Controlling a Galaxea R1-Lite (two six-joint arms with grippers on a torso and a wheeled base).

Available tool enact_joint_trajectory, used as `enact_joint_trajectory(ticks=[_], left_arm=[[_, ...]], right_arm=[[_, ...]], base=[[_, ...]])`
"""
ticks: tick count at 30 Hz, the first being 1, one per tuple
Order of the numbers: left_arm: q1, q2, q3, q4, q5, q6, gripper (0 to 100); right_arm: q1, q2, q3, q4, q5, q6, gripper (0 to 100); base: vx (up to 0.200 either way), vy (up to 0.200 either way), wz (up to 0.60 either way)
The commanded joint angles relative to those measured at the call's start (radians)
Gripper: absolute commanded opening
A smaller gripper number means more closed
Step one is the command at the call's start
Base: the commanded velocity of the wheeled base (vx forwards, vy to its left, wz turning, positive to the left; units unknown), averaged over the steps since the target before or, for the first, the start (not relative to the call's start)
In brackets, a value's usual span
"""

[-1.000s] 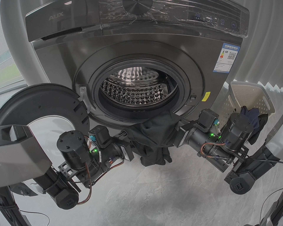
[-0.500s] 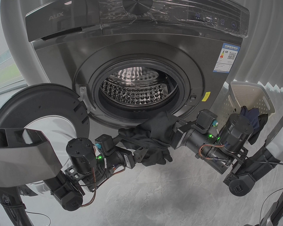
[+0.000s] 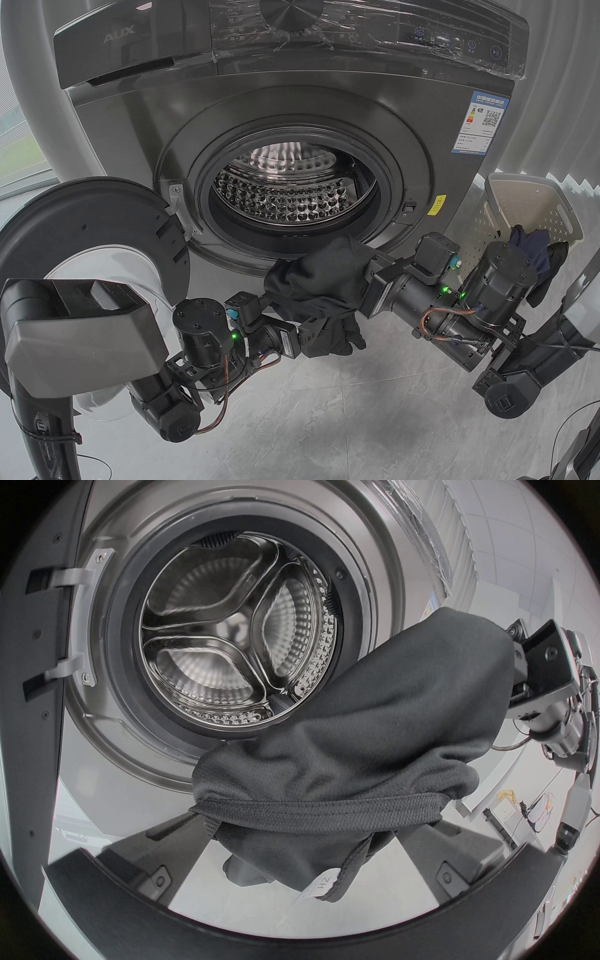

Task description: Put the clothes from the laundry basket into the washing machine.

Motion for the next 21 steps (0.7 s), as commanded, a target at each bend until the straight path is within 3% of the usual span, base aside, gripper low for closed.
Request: enact_joint_trajectory(ticks=[1, 2, 3, 13, 21], left_arm=[[0.013, 0.044, -0.028, -0.006, 0.003, 0.001, 100], [0.019, 0.044, -0.031, -0.006, 0.003, 0.002, 100], [0.02, 0.043, -0.032, -0.006, 0.003, 0.002, 0], [0.029, -0.039, -0.017, -0.006, 0.004, -0.007, 0], [0.017, -0.235, 0.089, -0.004, -0.003, -0.012, 0]], right_arm=[[0.0, 0.0, 0.0, -0.001, 0.001, 0.0, 0], [0.0, 0.0, 0.004, -0.001, 0.001, 0.0, 0], [0.0, 0.0, 0.005, -0.001, 0.001, 0.0, 0], [-0.001, -0.008, 0.01, -0.001, 0.001, 0.0, 0], [-0.01, 0.003, 0.017, 0.001, 0.001, 0.004, 0]], base=[[0.0, 0.0, 0.0], [0.0, 0.0, 0.0], [0.0, 0.0, 0.0], [0.0, 0.0, 0.0], [0.0, 0.0, 0.0]])
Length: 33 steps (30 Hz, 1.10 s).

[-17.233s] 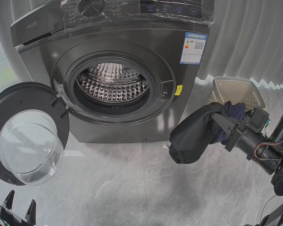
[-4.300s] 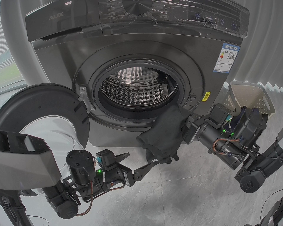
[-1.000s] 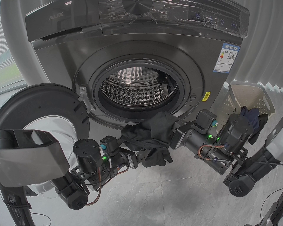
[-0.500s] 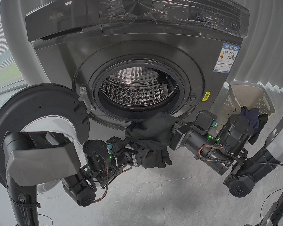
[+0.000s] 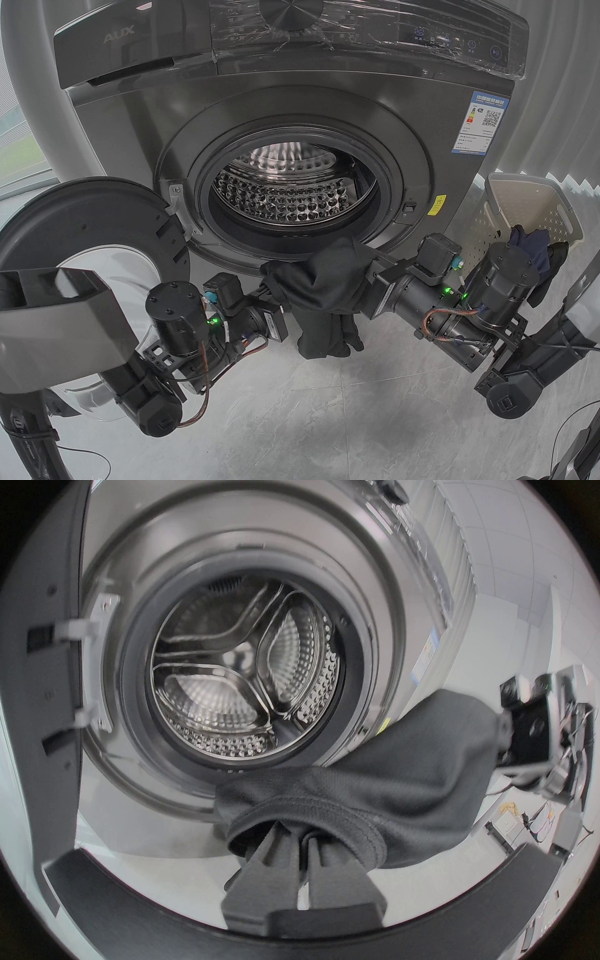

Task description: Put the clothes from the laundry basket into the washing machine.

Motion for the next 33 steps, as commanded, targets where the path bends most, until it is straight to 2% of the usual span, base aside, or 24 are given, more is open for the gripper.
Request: enact_joint_trajectory(ticks=[1, 5, 6, 11, 20, 26, 27, 33], left_arm=[[-0.013, -0.162, 0.075, -0.004, -0.009, -0.002, 0], [-0.027, -0.219, 0.106, -0.004, -0.023, -0.004, 0], [-0.027, -0.219, 0.106, -0.004, -0.023, -0.004, 0], [-0.034, -0.254, 0.112, -0.004, -0.025, -0.008, 0], [-0.037, -0.266, 0.092, -0.004, -0.035, -0.028, 0], [-0.036, -0.266, 0.077, -0.004, -0.037, -0.03, 0], [-0.034, -0.266, 0.075, -0.004, -0.037, -0.028, 0], [-0.033, -0.265, 0.085, -0.003, -0.034, -0.024, 0]], right_arm=[[-0.008, 0.01, 0.012, 0.001, 0.0, 0.0, 0], [-0.01, 0.03, 0.012, 0.0, 0.0, 0.002, 0], [-0.01, 0.03, 0.012, 0.0, 0.0, 0.002, 100], [-0.013, 0.031, 0.025, 0.001, 0.0, 0.017, 100], [-0.043, 0.027, 0.165, 0.007, 0.004, 0.003, 100], [-0.082, 0.036, 0.258, 0.021, 0.004, -0.003, 100], [-0.091, 0.043, 0.298, 0.02, 0.004, -0.004, 100], [-0.112, 0.054, 0.323, 0.02, 0.012, -0.01, 100]], base=[[0.0, 0.0, 0.0], [0.0, 0.0, 0.0], [0.0, 0.0, 0.0], [0.0, 0.0, 0.0], [0.0, 0.0, 0.0], [0.0, 0.0, 0.0], [0.0, 0.0, 0.0], [0.0, 0.0, 0.0]])
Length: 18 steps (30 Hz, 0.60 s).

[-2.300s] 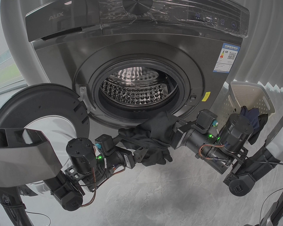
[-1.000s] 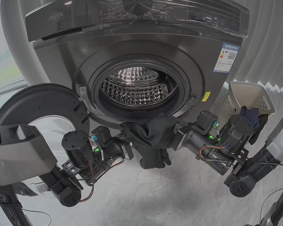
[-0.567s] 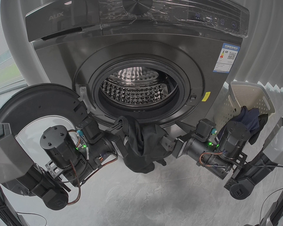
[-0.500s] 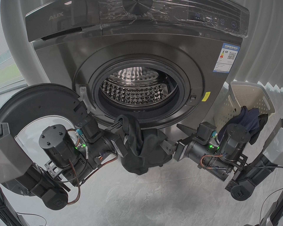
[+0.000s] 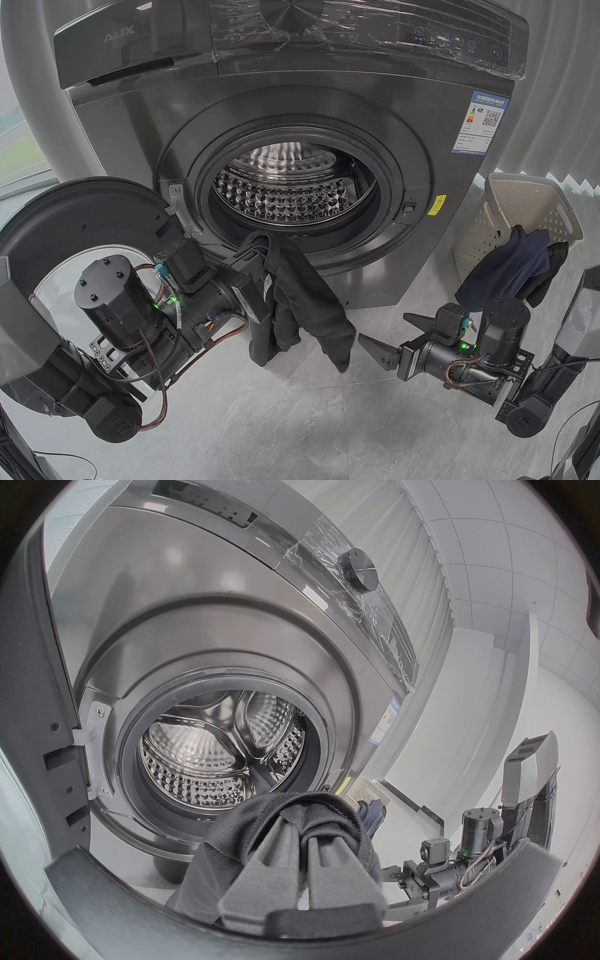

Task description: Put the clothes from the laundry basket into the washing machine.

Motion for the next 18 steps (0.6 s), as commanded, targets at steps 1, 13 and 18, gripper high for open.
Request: enact_joint_trajectory(ticks=[1, 13, 18], left_arm=[[0.002, 0.004, 0.007, -0.002, 0.002, 0.001, 0], [0.006, 0.079, 0.005, -0.001, 0.01, 0.012, 0], [0.007, 0.113, -0.005, -0.002, 0.012, 0.022, 0]], right_arm=[[-0.016, 0.012, 0.025, -0.001, 0.009, -0.005, 100], [0.081, 0.008, -0.044, -0.065, 0.085, -0.027, 100], [0.136, 0.016, -0.144, -0.065, 0.083, -0.028, 100]], base=[[0.0, 0.0, 0.0], [0.0, 0.0, 0.0], [0.0, 0.0, 0.0]])
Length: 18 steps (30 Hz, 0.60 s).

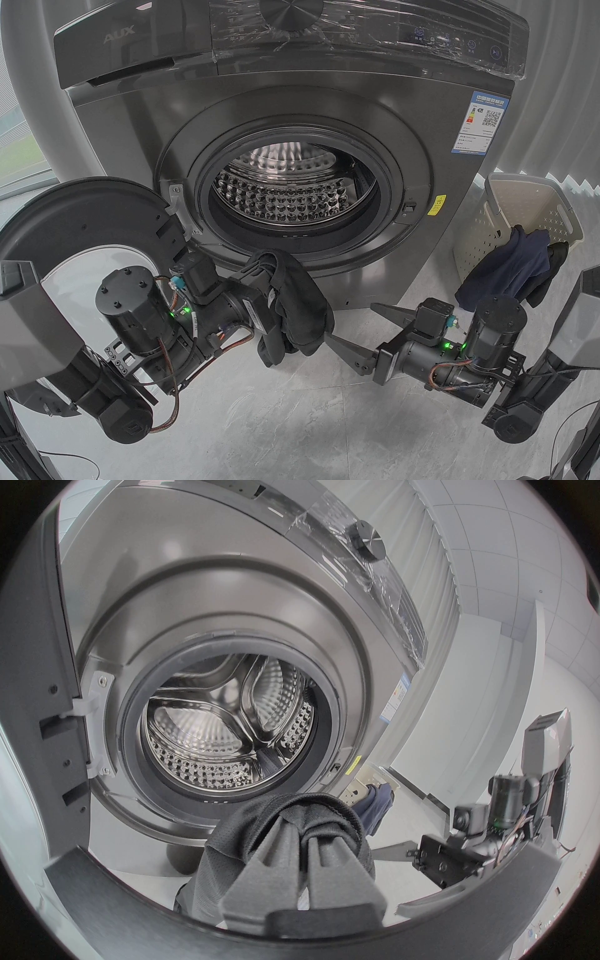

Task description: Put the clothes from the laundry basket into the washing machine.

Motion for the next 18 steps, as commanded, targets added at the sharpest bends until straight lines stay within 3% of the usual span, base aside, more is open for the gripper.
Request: enact_joint_trajectory(ticks=[1, 11, 18], left_arm=[[0.002, 0.051, -0.009, -0.003, 0.002, 0.006, 0], [0.012, 0.052, -0.026, 0.0, 0.003, 0.006, 0], [0.016, 0.042, -0.038, 0.0, 0.006, 0.006, 0]], right_arm=[[0.055, 0.009, -0.1, 0.002, 0.0, -0.001, 100], [0.097, 0.054, -0.181, 0.005, 0.001, -0.001, 100], [0.083, 0.105, -0.23, 0.007, -0.005, -0.001, 100]], base=[[0.0, 0.0, 0.0], [0.0, 0.0, 0.0], [0.0, 0.0, 0.0]])
